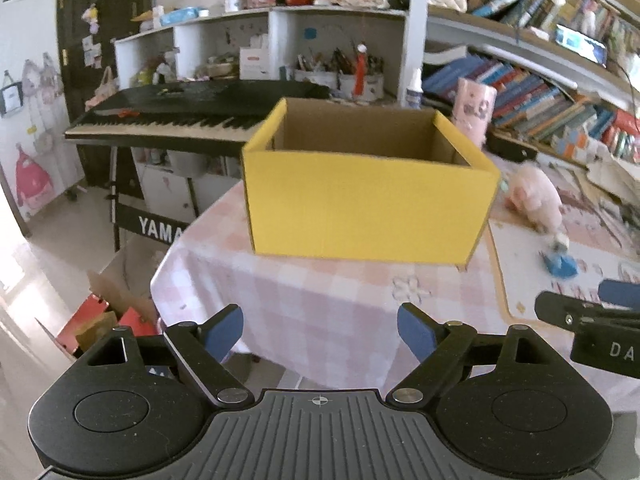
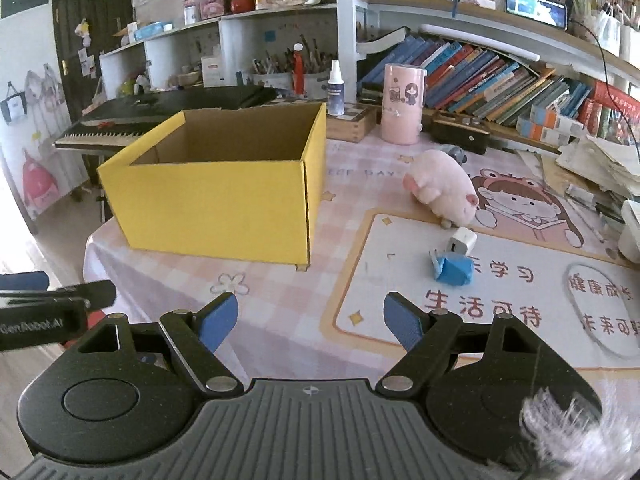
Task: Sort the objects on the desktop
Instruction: 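Withdraw both grippers from the yellow box back over the table, then move the left gripper to the blue object while the right gripper approaches the white charger plug, then close the left gripper on the blue object while the right gripper grasps the white charger plug, then lift and carry the blue object and white charger toward the yellow box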
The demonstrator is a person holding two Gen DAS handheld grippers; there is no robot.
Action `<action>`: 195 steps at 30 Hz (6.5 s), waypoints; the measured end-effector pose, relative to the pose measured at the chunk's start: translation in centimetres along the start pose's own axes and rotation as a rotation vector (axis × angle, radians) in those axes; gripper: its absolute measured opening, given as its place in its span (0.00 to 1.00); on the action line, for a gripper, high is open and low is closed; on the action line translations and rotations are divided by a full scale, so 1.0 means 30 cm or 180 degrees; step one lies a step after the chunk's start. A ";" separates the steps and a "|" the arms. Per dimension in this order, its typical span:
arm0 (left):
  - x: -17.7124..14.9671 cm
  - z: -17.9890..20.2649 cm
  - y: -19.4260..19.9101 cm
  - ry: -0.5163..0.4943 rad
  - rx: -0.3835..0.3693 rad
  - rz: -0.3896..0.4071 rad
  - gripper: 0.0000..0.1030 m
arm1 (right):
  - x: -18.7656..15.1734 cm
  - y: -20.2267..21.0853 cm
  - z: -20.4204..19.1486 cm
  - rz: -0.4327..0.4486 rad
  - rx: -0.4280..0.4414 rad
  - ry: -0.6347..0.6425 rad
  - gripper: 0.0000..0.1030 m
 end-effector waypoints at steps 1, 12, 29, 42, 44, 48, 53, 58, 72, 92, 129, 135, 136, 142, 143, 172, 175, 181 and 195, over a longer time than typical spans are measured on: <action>-0.008 0.006 0.003 -0.0025 -0.0019 -0.0012 0.84 | -0.009 0.005 0.000 -0.0010 -0.0011 0.0003 0.77; -0.057 0.072 0.024 -0.0213 -0.0246 -0.0074 0.84 | -0.087 0.042 0.055 -0.0176 -0.0238 -0.0185 0.77; -0.051 0.180 0.008 -0.0442 -0.0547 -0.0050 0.84 | -0.119 0.087 0.158 -0.0152 -0.0550 -0.0436 0.77; 0.008 0.358 -0.058 -0.0602 -0.0770 -0.0084 0.84 | -0.091 0.069 0.345 -0.0241 -0.0778 -0.0623 0.77; 0.017 0.381 -0.076 -0.0592 -0.0779 -0.0110 0.84 | -0.081 0.060 0.364 -0.0255 -0.0776 -0.0601 0.77; 0.037 0.433 -0.105 -0.0593 -0.0802 -0.0140 0.84 | -0.058 0.042 0.410 -0.0264 -0.0778 -0.0565 0.77; 0.061 0.506 -0.140 -0.0631 -0.0848 -0.0184 0.84 | -0.036 0.012 0.484 -0.0310 -0.0792 -0.0594 0.77; 0.088 0.573 -0.172 -0.0648 -0.0870 -0.0207 0.84 | -0.005 -0.022 0.557 -0.0344 -0.0777 -0.0605 0.77; 0.160 0.769 -0.262 -0.0637 -0.0790 -0.0213 0.83 | 0.127 -0.084 0.747 -0.0197 -0.0608 -0.0541 0.77; 0.206 0.929 -0.370 -0.0617 -0.0642 -0.0287 0.49 | 0.193 -0.165 0.884 -0.0274 -0.0332 -0.0329 0.77; 0.205 0.666 -0.343 0.0073 -0.0057 -0.0436 0.39 | 0.257 -0.420 0.655 -0.0550 0.0549 0.0382 0.76; 0.196 0.635 -0.329 0.0138 0.0011 -0.0447 0.39 | 0.257 -0.499 0.622 -0.0590 0.0649 0.0669 0.60; 0.195 0.632 -0.328 0.0147 0.0014 -0.0446 0.39 | 0.257 -0.514 0.622 -0.0621 0.0650 0.0683 0.58; 0.187 0.627 -0.323 0.0181 0.0005 -0.0458 0.39 | 0.248 -0.567 0.632 -0.0715 0.0649 0.0753 0.49; 0.186 0.627 -0.321 0.0182 0.0001 -0.0460 0.39 | 0.246 -0.568 0.632 -0.0712 0.0672 0.0760 0.48; 0.176 0.499 -0.194 0.0149 -0.0403 -0.0059 0.38 | 0.233 -0.260 0.463 -0.0624 0.0605 0.0085 0.41; 0.159 0.453 -0.172 0.0138 -0.0443 -0.0035 0.38 | 0.202 -0.237 0.412 -0.0643 0.0552 0.0078 0.41; 0.104 0.343 -0.122 0.0170 -0.0506 -0.0052 0.38 | 0.142 -0.179 0.303 -0.0663 0.0482 0.0075 0.41; -0.032 0.136 -0.021 0.0100 -0.0623 -0.0141 0.38 | -0.038 -0.068 0.078 -0.0786 0.0428 -0.0007 0.41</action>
Point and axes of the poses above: each gripper's, at about its wrist camera, not at the fingertips, and y roughly against the way its jaws point, z to its right, x to its top, the point moved 4 cm from there along -y, roughly the way its jaws point, and after that the axes turned 7 degrees about -y, right-handed, at the moved point
